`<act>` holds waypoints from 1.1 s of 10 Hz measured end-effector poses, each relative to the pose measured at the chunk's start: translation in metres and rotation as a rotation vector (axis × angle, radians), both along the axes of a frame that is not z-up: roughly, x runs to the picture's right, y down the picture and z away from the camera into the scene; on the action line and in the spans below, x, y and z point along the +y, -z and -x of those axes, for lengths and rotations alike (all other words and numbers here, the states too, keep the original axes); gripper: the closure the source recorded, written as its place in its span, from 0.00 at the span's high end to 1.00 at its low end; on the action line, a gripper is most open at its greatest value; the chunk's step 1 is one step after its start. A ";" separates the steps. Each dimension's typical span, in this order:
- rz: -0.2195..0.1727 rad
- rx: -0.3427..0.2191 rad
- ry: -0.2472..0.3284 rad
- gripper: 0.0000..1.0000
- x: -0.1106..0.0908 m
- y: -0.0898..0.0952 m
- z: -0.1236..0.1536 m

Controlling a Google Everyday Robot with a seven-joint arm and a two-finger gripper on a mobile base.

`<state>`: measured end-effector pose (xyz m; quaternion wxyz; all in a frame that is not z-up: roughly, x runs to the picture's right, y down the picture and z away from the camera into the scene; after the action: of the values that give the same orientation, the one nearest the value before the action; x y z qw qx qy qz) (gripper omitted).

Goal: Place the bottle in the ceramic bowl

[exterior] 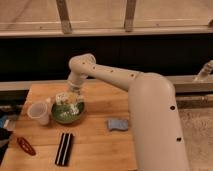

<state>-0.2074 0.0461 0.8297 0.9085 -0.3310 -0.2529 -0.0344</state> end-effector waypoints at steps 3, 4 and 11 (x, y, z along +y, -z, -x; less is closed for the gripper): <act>0.012 -0.005 -0.001 0.13 0.003 0.000 -0.004; 0.013 -0.007 0.002 0.22 0.004 0.000 -0.002; 0.013 -0.007 0.001 0.80 0.004 0.001 -0.002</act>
<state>-0.2053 0.0497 0.8291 0.9053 -0.3369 -0.2562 -0.0345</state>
